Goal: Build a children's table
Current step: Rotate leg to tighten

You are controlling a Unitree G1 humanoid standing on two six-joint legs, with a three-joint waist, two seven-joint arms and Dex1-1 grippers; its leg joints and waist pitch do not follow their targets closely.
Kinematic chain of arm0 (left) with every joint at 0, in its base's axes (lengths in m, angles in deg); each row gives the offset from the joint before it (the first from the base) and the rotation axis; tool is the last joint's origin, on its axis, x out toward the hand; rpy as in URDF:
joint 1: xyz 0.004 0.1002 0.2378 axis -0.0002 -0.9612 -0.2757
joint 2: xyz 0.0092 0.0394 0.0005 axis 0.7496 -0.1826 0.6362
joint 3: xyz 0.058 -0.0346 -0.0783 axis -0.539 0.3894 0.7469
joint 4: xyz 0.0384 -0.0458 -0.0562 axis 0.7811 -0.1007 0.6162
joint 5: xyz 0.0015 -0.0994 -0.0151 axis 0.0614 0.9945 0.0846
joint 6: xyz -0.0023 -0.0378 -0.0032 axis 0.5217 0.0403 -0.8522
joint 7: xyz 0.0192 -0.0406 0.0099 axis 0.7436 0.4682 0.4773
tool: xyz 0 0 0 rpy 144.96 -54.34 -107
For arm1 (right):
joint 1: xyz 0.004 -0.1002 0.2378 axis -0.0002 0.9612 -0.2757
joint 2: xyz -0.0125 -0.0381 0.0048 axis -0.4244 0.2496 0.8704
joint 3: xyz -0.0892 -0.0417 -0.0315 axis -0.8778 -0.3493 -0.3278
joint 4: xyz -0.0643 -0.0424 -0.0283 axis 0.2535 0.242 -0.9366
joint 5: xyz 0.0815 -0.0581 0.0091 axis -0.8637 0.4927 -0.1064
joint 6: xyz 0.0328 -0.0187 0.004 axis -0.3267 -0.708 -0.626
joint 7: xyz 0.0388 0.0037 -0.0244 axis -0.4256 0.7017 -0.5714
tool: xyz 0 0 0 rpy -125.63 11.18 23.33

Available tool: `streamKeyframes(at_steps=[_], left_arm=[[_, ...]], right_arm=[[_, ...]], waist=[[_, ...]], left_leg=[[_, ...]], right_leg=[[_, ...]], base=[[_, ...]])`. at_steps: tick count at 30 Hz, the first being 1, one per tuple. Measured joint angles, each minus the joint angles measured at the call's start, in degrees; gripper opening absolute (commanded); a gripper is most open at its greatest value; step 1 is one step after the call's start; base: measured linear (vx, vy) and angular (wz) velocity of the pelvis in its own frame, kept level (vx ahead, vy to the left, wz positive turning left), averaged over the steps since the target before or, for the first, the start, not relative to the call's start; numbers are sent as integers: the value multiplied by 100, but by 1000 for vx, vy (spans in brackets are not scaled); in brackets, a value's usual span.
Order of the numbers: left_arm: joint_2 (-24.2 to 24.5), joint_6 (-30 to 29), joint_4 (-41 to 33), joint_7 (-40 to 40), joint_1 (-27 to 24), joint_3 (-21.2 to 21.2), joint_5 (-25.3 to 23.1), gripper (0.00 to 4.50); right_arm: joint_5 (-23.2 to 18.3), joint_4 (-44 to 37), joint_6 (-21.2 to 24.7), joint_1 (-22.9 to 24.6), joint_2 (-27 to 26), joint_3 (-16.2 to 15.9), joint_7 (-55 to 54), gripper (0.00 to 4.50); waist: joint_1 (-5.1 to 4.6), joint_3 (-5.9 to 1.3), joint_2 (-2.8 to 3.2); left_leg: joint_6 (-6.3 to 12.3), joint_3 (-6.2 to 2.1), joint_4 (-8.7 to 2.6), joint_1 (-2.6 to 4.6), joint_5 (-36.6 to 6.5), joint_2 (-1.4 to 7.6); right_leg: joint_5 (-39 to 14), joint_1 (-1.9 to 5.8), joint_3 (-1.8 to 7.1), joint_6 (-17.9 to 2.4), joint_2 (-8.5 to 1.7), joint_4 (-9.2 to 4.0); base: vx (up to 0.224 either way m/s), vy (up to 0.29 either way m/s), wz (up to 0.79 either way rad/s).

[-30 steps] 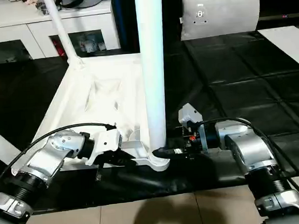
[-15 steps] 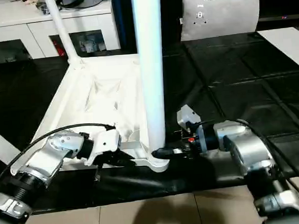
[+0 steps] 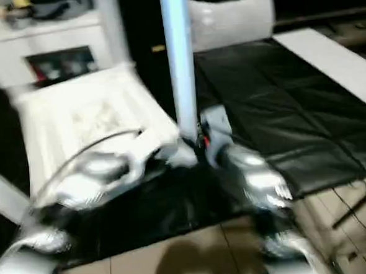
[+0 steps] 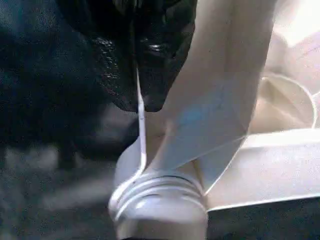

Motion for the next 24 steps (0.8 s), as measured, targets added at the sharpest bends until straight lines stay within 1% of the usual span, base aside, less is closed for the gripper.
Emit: streamKeyframes(at_steps=[1,2,3,4,5,7,8,10,11,12,14,18,21,22,23,24], left_arm=[[-30,0,-1,-46,22,5,0,0],[-49,-2,-13,-77,30,9,0,0],[-57,-3,-19,-88,37,18,0,0],[-55,-3,-40,-84,37,27,1,0],[-55,-3,-49,-84,38,31,1,0],[-56,1,-55,-82,49,31,0,0],[-48,13,-54,-70,53,17,-1,0],[11,110,-47,40,42,-46,-2,0],[77,178,-47,122,21,-74,-3,0],[139,268,-47,215,-1,-101,-2,0],[240,447,-47,444,-41,-190,8,0],[430,669,-46,819,-104,-272,16,0],[649,882,-33,1213,-117,-330,50,0],[752,980,-22,1379,-121,-353,74,0],[835,1070,-19,1525,-121,-382,80,0],[926,1142,-17,1664,-125,-403,106,0]], right_arm=[[-5,10,-73,0,-25,48,-8,231],[-4,11,-137,6,-27,62,-2,231],[-4,11,-193,14,-33,63,18,267],[-1,10,-266,33,-30,63,67,271],[-1,7,-297,42,-34,62,97,279],[-3,7,-382,60,-36,66,111,279],[-59,6,-438,98,-37,93,126,305],[-152,-41,-457,163,14,99,297,320],[-199,-54,-460,187,84,97,407,320],[-229,-100,-469,237,182,80,568,348],[-300,-240,-517,341,390,38,962,361],[-469,-394,-520,400,695,18,1544,400],[-562,-508,-514,451,1229,-109,2235,412],[-593,-546,-514,470,1482,-162,2571,434],[-628,-645,-516,519,1741,-261,2961,444],[-647,-729,-518,575,1937,-332,3260,444]], waist=[[8,-1,1],[21,-2,2],[30,-3,2],[48,-3,1],[66,-4,1],[104,-4,0],[133,-4,1],[192,-3,1],[219,-3,2],[251,-3,2],[327,-2,3],[387,-2,3],[433,-1,2],[453,-1,2],[479,-1,2],[500,-1,1]], left_leg=[[32,-2,-8,-16,8,3],[41,-2,-9,-26,3,3],[45,2,-7,-32,-1,2],[58,5,6,-41,-10,-6],[62,8,6,-43,-12,-8],[62,11,12,-55,-12,-8],[62,13,21,-59,-12,-7],[61,12,19,-54,-11,1],[60,12,18,-49,-10,3],[59,12,19,-45,-8,4],[41,12,20,-32,3,4],[37,16,28,-5,6,3],[36,16,35,0,6,2],[37,17,36,-1,6,2],[37,17,36,-1,5,2],[37,17,33,0,5,4]], right_leg=[[-10,-14,-2,8,1,1],[-19,-26,-1,9,0,10],[-28,-39,0,-14,-7,38],[-61,-61,4,-21,-20,87],[-74,-72,8,-32,-22,102],[-94,-101,13,-44,-25,139],[-104,-117,15,-48,-27,163],[-104,-118,8,-53,-22,171],[-102,-116,8,-55,-20,172],[-103,-111,8,-53,-19,172],[-109,-101,10,-36,-19,171],[-97,-68,16,-36,-22,168],[-94,-56,16,-34,-23,165],[-94,-56,17,-33,-23,164],[-94,-57,16,-33,-23,165],[-96,-55,15,-31,-22,164]], base=[[0,0,0],[0,0,0],[58,-6,4],[0,0,0],[0,0,0],[0,0,0],[0,0,0],[0,0,0],[0,0,0],[0,0,0],[0,0,0],[0,0,0],[0,0,0],[0,0,0],[0,0,0],[0,0,0]])
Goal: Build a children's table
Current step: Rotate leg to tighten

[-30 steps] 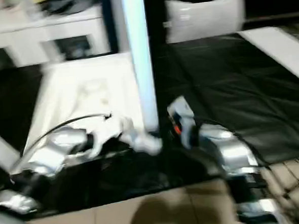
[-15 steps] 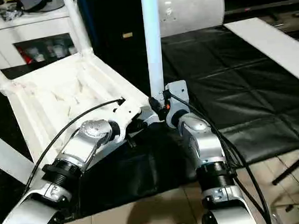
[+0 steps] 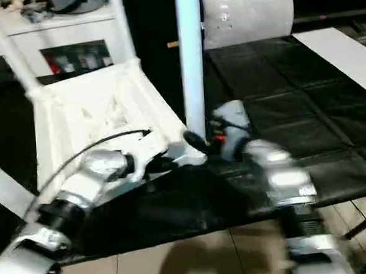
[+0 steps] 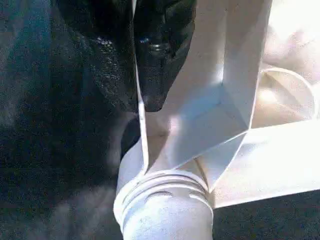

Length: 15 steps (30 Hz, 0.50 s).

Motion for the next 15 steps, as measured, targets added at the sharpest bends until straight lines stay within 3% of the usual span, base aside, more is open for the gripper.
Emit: streamKeyframes(at_steps=[7,13,15], left_arm=[[433,596,-18,924,-50,-179,46,0],[606,919,-224,1610,-136,-407,145,0],[633,957,-289,1747,-158,-459,171,0]], right_arm=[[-31,156,-20,-122,579,-493,1551,444],[-95,295,-70,-412,757,-776,2431,405],[-95,324,-98,-417,758,-866,2617,391]], waist=[[102,1,-2],[346,-1,-11],[384,-1,-12]], left_leg=[[0,2,5,-4,0,2],[1,2,7,-1,0,2],[1,3,8,-1,-1,2]], right_leg=[[0,-2,-1,0,0,1],[0,-1,0,0,-2,2],[0,-2,1,0,-4,2]], base=[[0,0,0],[0,0,0],[0,0,0]])
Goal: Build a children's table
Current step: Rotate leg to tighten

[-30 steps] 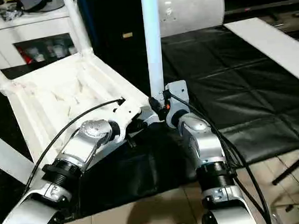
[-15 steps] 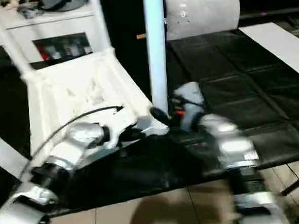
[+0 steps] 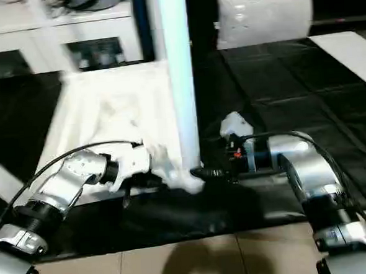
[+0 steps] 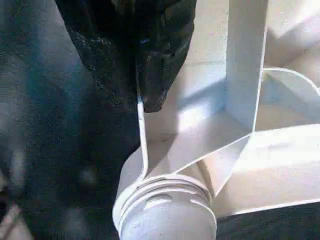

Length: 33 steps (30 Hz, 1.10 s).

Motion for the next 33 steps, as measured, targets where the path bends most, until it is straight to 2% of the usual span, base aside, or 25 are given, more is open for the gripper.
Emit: streamKeyframes(at_steps=[2,8,20,25,26,30,33], left_arm=[[48,57,-91,143,-64,-20,35,0],[91,178,-164,269,-72,-103,35,0],[124,170,-192,328,-88,-95,81,0],[35,-247,-271,343,-134,21,209,0],[34,-442,-271,309,-133,91,207,0],[-90,-847,-179,-187,-109,249,115,0],[-478,-1279,210,-1139,106,476,-48,0]], right_arm=[[0,59,-21,-2,8,-106,209,373],[-10,188,-41,-3,12,-132,505,322],[-13,235,-3,7,-39,-224,604,210],[-117,-244,483,269,-132,-87,257,200],[-127,-341,635,300,-204,-59,22,199],[19,-374,770,380,-541,132,-836,198],[336,-238,1089,289,-1218,572,-2359,198]], waist=[[11,0,-4],[51,0,-5],[56,-2,-3],[58,-5,6],[31,-9,17],[-114,-11,24],[-371,-7,26]], left_leg=[[0,3,0,-3,-1,0],[0,4,3,1,0,0],[-1,4,2,0,0,2],[-1,4,2,1,0,2],[-2,5,2,5,1,2],[-51,7,2,51,-6,2],[-61,5,6,93,-1,5]], right_leg=[[0,0,3,0,0,1],[0,1,3,0,0,5],[0,1,1,1,1,4],[0,1,3,1,1,3],[2,1,4,-3,2,7],[13,31,0,-2,3,4],[13,70,-26,-1,3,-18]], base=[[0,0,0],[0,0,0],[0,0,0],[0,0,0],[0,0,0],[0,0,0],[0,0,0]])
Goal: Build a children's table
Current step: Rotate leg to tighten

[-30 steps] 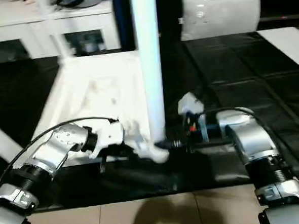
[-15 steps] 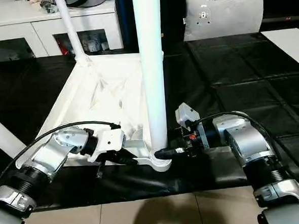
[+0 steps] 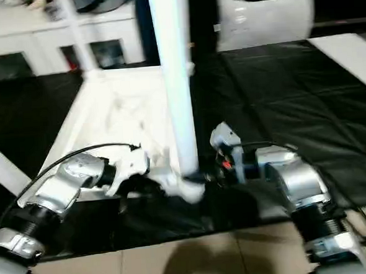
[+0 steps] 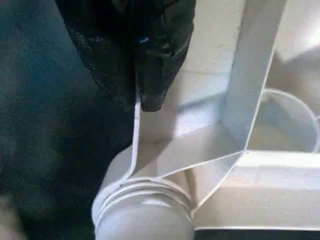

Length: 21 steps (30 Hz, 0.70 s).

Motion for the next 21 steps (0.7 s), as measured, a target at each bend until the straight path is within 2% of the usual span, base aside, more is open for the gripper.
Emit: streamKeyframes(at_steps=[1,4,7,10,11,12,13,16,18,21], left_arm=[[-193,-231,120,-394,118,71,-60,0],[-525,-582,174,-998,204,158,-68,0],[-764,-823,209,-1537,250,307,-102,0],[-904,-890,289,-1902,315,399,-140,0],[-940,-890,322,-1971,347,407,-171,0],[-964,-890,336,-2012,369,407,-191,0],[-979,-890,348,-2046,393,401,-207,0],[-971,-856,348,-2040,424,397,-209,0],[-932,-793,347,-2009,424,376,-214,0],[-890,-742,347,-1952,419,347,-215,0]], right_arm=[[155,77,84,-90,-329,156,-726,197],[343,224,102,-273,-680,271,-1773,197],[436,448,17,-428,-1167,433,-2772,197],[519,605,-154,-518,-1490,573,-3333,197],[591,610,-211,-521,-1549,582,-3442,231],[639,613,-261,-527,-1567,580,-3501,231],[679,640,-389,-523,-1554,545,-3496,265],[649,649,-547,-492,-1519,538,-3390,282],[599,620,-615,-444,-1456,545,-3263,304],[498,574,-760,-326,-1412,566,-3057,315]], waist=[[-124,2,13],[-412,5,78],[-572,5,79],[-572,2,99],[-566,3,113],[-556,2,131],[-547,-1,142],[-513,-2,144],[-487,-2,145],[-457,0,156]], left_leg=[[-4,-5,0,-1,2,10],[2,-39,-16,-32,-3,48],[15,-50,-31,-23,-16,17],[16,-67,-65,-48,-14,16],[20,-74,-67,-52,-11,17],[32,-75,-68,-58,-5,17],[38,-75,-68,-71,-3,17],[41,-74,-57,-115,0,17],[41,-74,-50,-126,1,19],[41,-72,-48,-130,2,20]], right_leg=[[2,0,-29,3,0,-34],[20,67,-154,29,-5,-186],[86,84,-144,26,-19,-198],[76,78,-154,27,-14,-197],[71,76,-157,30,-12,-197],[67,71,-157,30,-12,-196],[63,59,-155,30,-12,-189],[64,4,-148,27,-13,-163],[64,-12,-147,25,-14,-151],[63,-21,-146,22,-14,-143]], base=[[0,0,0],[0,0,0],[0,0,0],[19,-6,3],[0,0,0],[0,0,0],[0,0,0],[0,0,0],[0,0,0],[0,0,0]])
